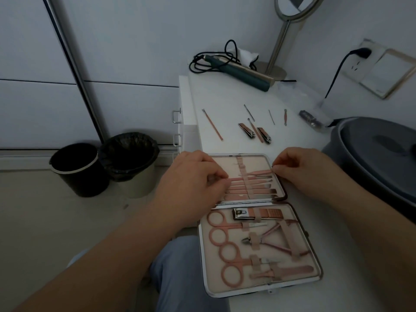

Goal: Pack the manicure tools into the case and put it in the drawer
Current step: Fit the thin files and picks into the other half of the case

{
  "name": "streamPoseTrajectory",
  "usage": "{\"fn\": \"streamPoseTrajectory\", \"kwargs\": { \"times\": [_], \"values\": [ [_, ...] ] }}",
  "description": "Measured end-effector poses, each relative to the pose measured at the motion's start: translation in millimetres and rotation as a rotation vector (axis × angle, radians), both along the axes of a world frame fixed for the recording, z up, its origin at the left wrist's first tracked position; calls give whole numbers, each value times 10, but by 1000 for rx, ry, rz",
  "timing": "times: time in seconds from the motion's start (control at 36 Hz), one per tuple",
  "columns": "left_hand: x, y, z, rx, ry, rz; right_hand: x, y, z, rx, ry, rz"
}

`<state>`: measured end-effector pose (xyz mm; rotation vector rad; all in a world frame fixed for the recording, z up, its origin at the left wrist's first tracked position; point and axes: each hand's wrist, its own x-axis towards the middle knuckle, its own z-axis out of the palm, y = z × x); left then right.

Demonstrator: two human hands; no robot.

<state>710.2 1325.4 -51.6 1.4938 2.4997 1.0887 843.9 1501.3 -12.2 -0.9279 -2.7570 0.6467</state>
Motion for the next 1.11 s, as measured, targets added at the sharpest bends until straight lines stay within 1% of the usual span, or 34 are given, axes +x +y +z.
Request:
{"fn": "streamPoseTrajectory", "kwargs": {
  "times": [0.08, 0.17, 0.25, 0.36, 0.64, 0.83, 0.92, 1.06, 1.11],
  "values": [
    [6, 63, 59, -41, -32, 50, 22, -31, -11, 47, 34, 16],
    [23, 129, 103, -78, -57, 91, 41, -40, -29, 20, 65, 22],
    [17, 161, 111, -88, -61, 94, 38, -33, -39, -7, 71, 32],
    [-2, 170, 121, -77, -111, 70, 27, -12, -34, -42, 74, 46],
    [-29, 185, 119, -90, -90, 42, 15, 37, -15, 4, -23, 147],
    [-35, 176, 105, -74, -108, 19, -35, 51, 27, 50, -98, 214],
    [-45, 171, 79, -94, -113, 15, -95, 21, 49, 80, -102, 234],
    [-46, 156, 50, -97, -108, 7, -204, -33, 33, 40, -91, 244],
    [-41, 151, 36, -96, -76, -10, -204, -33, 36, 35, -93, 241]
  ]
}}
